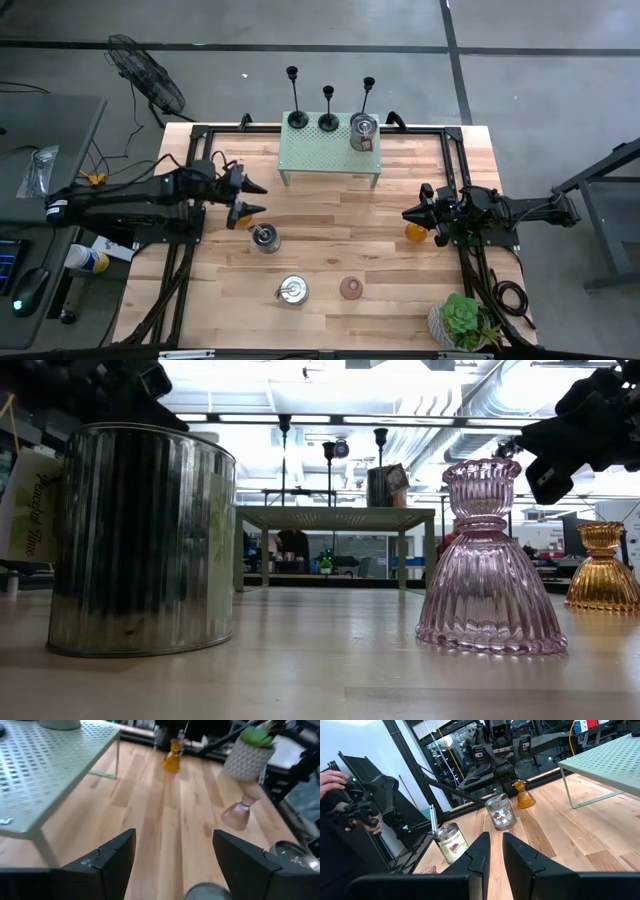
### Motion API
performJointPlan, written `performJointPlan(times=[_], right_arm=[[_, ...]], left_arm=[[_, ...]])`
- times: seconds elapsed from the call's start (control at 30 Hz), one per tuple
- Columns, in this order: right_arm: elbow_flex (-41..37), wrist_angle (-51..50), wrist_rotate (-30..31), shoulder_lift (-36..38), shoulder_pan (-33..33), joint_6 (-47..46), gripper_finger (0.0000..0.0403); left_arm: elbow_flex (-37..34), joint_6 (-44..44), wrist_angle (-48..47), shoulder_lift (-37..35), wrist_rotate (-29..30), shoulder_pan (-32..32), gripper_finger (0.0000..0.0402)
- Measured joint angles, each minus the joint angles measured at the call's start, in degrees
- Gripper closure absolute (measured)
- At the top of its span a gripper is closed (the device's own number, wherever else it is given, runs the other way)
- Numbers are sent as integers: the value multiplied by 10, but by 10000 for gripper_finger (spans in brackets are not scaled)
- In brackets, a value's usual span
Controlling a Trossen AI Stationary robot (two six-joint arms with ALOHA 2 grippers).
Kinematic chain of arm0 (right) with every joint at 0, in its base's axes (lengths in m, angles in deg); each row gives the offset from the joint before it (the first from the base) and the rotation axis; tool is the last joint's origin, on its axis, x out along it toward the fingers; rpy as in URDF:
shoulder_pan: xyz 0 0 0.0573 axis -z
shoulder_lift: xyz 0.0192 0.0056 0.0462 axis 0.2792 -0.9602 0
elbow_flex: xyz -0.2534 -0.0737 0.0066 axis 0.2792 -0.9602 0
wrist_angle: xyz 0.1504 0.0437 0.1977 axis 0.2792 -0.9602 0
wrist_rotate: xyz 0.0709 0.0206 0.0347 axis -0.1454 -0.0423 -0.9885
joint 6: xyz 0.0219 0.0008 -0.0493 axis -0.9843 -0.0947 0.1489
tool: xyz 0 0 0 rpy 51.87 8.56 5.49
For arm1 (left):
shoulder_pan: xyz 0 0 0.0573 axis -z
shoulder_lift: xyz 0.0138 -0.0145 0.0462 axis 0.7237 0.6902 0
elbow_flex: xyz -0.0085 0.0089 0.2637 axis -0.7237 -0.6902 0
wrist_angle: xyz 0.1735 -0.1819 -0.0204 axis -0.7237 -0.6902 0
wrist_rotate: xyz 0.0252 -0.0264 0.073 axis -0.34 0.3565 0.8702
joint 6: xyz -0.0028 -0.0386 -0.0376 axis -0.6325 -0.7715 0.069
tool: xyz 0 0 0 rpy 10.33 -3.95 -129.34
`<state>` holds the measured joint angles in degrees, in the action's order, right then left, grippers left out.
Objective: Pick & Place candle stick holders
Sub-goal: Put the top scented candle on the shelf
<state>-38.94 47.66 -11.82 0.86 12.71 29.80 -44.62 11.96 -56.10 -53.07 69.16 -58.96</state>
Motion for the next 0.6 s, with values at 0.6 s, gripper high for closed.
performJointPlan(times=[0.6], right_arm=[[0, 0, 0, 0, 0, 0, 359]], left_arm=[[32, -70, -125, -25, 32, 79, 140]])
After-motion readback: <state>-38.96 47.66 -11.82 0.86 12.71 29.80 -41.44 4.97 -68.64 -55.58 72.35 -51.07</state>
